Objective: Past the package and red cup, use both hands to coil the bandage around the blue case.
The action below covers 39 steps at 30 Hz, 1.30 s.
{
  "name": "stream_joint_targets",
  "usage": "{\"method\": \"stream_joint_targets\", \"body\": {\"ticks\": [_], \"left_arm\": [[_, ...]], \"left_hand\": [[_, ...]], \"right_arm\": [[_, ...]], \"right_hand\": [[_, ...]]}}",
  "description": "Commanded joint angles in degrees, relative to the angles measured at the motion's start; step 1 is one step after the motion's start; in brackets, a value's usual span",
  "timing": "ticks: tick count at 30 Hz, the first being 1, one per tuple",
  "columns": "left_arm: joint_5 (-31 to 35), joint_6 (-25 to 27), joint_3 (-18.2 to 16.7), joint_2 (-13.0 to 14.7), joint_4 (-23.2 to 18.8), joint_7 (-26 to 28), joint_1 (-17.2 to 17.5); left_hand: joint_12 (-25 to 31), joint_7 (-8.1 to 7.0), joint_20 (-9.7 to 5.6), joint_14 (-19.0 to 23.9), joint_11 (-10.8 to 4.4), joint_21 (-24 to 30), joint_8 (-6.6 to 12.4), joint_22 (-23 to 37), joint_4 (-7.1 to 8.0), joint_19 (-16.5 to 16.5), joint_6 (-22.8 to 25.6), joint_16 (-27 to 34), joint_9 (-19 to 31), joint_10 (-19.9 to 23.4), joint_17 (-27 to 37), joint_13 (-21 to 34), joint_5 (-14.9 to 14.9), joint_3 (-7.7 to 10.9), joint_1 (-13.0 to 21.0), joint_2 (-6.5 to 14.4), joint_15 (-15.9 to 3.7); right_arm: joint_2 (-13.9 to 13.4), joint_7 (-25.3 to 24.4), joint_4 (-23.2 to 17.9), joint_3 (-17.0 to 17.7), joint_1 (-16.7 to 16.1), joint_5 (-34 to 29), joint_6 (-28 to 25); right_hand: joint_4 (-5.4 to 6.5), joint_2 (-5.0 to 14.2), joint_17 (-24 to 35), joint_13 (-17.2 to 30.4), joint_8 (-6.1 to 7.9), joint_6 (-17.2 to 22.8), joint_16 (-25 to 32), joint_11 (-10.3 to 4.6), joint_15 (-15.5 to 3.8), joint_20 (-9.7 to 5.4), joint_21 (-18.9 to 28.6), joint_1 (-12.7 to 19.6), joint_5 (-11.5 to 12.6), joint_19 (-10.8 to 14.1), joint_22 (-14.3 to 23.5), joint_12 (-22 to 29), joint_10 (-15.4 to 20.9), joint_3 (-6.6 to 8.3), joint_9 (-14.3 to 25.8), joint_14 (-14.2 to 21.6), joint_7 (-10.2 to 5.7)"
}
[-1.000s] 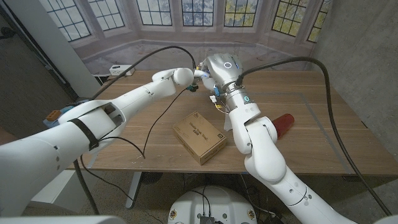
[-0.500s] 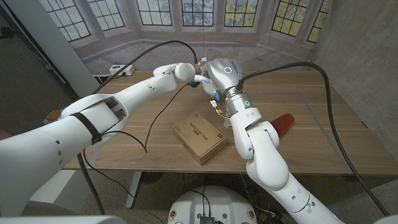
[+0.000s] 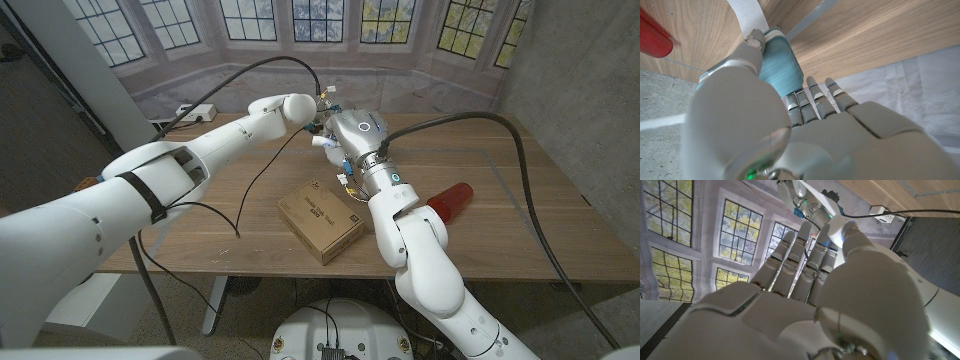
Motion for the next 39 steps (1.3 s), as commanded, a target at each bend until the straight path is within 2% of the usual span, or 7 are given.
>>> {"method": "stream_joint_targets", "body": {"ticks": [1, 13, 19, 39], "left_arm": [[0.0, -1.0, 0.3, -1.0, 1.3, 0.2, -1.3], [0.1, -2.0, 0.7, -2.2, 3.0, 0.3, -2.6], [0.0, -2.6, 0.9, -2.8, 4.1, 0.5, -3.2], [-0.1, -4.2, 1.8, -4.9, 7.1, 0.5, -5.4]], "left_hand": [[0.9, 0.71, -0.09, 0.4, -1.71, 0.3, 17.66, 0.2, 1.39, 0.1, 1.0, 0.0, 0.1, 2.4, 0.2, 13.2, 0.2, 1.69, -4.9, 5.5, 0.12], [0.9, 0.67, -0.09, 0.4, -1.75, 0.2, 17.65, 0.2, 1.43, 0.0, 1.0, 0.0, 0.1, 2.4, 0.2, 13.2, 0.2, 1.69, -5.1, 5.5, 0.1], [0.9, 0.61, -0.08, 0.4, -1.78, 0.2, 17.68, 0.2, 1.36, 0.0, 1.0, 0.0, 0.1, 2.4, 0.1, 13.1, 0.2, 1.73, -5.1, 5.4, 0.12], [1.0, 0.58, -0.16, 0.4, -1.66, 0.2, 17.7, 0.2, 1.34, 0.0, 1.1, -0.1, 0.0, 2.4, 0.0, 13.1, 0.2, 1.93, -5.3, 5.4, 0.08]], "right_arm": [[0.1, 1.1, 0.0, -0.1, -1.4, 1.2, -0.1], [0.9, 0.6, 1.5, -0.4, -2.0, 3.3, -1.5], [1.1, 0.1, 2.7, -0.1, -1.8, 6.4, -2.4], [0.4, 1.2, 6.1, -1.4, 0.7, 10.0, -5.6]], "right_hand": [[0.12, 0.56, 0.1, 0.2, 0.03, 0.3, -0.1, 0.05, -5.67, -0.09, 0.0, 0.1, 0.3, -0.2, 0.1, 0.3, 0.7, -0.22, 0.3, 0.4, 0.07], [0.13, 0.62, 0.2, 0.2, 0.0, 0.3, -0.1, 0.12, -5.62, -0.05, 0.0, 0.0, 0.2, -0.1, 0.1, 0.3, 0.7, -0.25, 0.3, 0.5, 0.22], [0.11, 0.67, 0.2, 0.2, 0.0, 0.4, -0.1, 0.02, -5.65, -0.07, 0.0, 0.1, 0.2, -0.1, 0.1, 0.3, 0.8, -0.26, 0.3, 0.5, 0.04], [0.03, 0.73, 0.3, 0.2, -0.13, 0.3, -0.1, 0.0, -5.7, -0.08, 0.0, 0.2, 0.2, 0.0, 0.1, 0.2, 0.7, -0.36, 0.3, 0.5, 0.01]]}}
